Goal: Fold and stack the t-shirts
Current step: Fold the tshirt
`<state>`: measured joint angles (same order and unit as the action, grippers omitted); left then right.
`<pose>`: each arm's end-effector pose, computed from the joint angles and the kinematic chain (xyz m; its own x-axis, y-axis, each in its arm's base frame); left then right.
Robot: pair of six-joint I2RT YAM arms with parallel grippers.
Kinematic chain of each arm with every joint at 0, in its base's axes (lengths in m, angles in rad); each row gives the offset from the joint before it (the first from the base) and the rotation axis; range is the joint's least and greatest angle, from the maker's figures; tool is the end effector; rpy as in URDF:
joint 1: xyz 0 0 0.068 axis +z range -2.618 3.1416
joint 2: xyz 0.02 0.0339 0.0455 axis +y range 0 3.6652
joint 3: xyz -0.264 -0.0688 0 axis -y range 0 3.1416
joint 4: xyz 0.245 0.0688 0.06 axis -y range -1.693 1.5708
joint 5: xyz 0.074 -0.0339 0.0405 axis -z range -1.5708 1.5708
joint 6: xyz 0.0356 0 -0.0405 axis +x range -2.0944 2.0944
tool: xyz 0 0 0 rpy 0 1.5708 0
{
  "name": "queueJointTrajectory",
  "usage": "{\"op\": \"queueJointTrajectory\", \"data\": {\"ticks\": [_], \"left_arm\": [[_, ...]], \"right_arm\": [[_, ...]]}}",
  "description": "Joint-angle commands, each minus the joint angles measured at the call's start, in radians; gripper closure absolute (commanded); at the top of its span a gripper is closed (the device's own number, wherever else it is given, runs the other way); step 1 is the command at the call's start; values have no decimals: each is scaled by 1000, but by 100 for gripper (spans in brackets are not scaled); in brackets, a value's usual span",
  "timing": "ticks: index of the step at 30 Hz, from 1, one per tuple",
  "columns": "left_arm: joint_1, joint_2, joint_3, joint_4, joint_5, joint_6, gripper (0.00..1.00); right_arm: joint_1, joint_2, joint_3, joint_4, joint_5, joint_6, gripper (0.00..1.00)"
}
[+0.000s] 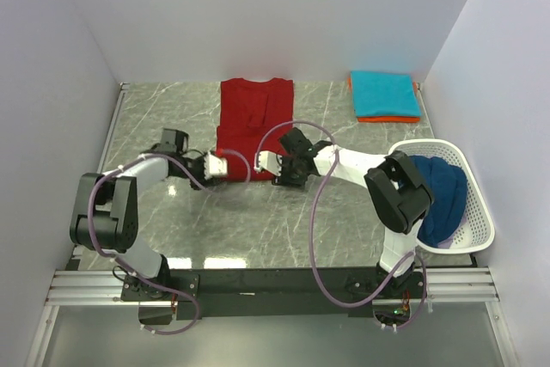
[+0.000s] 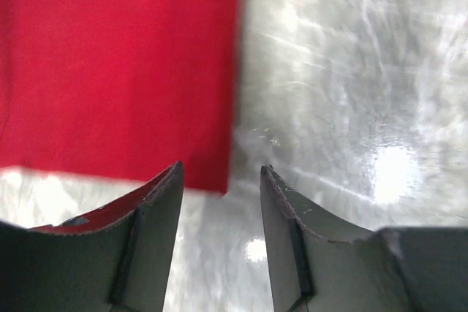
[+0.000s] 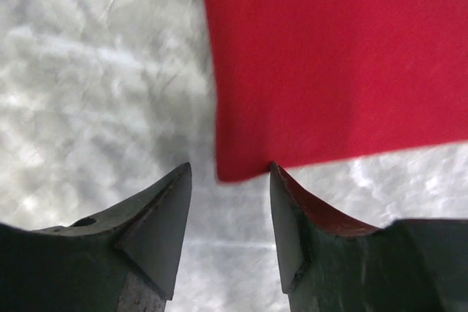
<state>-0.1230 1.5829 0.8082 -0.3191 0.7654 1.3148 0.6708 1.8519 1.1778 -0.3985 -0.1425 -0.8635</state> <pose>0.2808 -0.0596 0.1604 0.1677 0.6822 -0.7117 0.9553 0.0659 0.2883 0.2901 0.2366 0.1651 0.0610 -0.9121 -0.4053 -0.9574 0.0614 -0.2822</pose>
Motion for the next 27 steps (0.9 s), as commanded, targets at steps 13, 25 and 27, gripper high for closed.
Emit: {"op": "queueJointTrajectory", "data": {"ticks": [13, 25, 27], "left_arm": [[25, 70, 35, 613, 344, -1851, 62], [-66, 322, 57, 698, 284, -2013, 71], [-66, 365, 77, 661, 282, -2005, 70]], "right_arm": [[-162, 134, 349, 77, -750, 1183, 57], [-158, 256, 182, 317, -836, 1434, 69], [-162, 267, 161, 326, -832, 1436, 69]]}}
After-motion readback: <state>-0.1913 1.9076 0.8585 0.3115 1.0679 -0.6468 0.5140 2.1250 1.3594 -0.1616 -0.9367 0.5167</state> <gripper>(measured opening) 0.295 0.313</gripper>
